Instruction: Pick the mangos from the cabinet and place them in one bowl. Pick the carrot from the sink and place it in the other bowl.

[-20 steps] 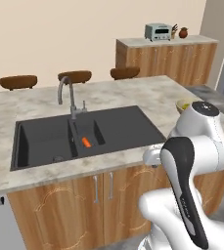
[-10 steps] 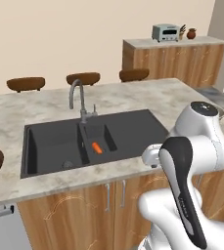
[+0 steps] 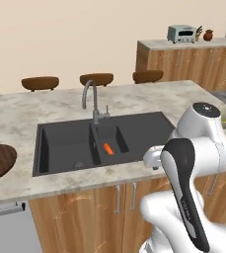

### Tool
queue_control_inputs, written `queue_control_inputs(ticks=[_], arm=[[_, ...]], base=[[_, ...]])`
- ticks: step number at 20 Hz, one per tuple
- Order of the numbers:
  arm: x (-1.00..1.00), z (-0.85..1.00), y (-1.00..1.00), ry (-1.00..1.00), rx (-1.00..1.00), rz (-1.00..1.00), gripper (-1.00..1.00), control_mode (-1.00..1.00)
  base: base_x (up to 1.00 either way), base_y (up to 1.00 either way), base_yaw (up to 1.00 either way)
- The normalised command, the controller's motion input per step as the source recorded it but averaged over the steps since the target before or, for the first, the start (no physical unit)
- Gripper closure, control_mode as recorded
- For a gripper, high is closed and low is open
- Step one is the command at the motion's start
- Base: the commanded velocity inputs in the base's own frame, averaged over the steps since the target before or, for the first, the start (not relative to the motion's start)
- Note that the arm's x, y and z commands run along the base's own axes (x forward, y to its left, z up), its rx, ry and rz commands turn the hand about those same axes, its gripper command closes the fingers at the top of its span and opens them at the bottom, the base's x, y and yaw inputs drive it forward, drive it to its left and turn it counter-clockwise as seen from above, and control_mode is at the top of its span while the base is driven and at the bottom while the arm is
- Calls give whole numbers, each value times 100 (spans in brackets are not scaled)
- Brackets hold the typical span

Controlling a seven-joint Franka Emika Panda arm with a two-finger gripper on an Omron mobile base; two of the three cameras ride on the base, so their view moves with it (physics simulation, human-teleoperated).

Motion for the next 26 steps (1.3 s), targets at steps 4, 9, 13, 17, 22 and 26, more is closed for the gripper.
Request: queue_control_inputs(ticks=[4,9,13,17,22,26], arm=[[0,0,0,0,0,0,-100,100],[0,0,0,0,0,0,-100,100],[0,0,0,0,0,0,-100,100],[0,0,0,0,0,0,-100,100],[0,0,0,0,0,0,-100,100],[0,0,0,0,0,0,-100,100]], base=[[47,13,0],[60,14,0],[35,21,-13],[23,33,-21],[23,38,-19],[8,5,-5]])
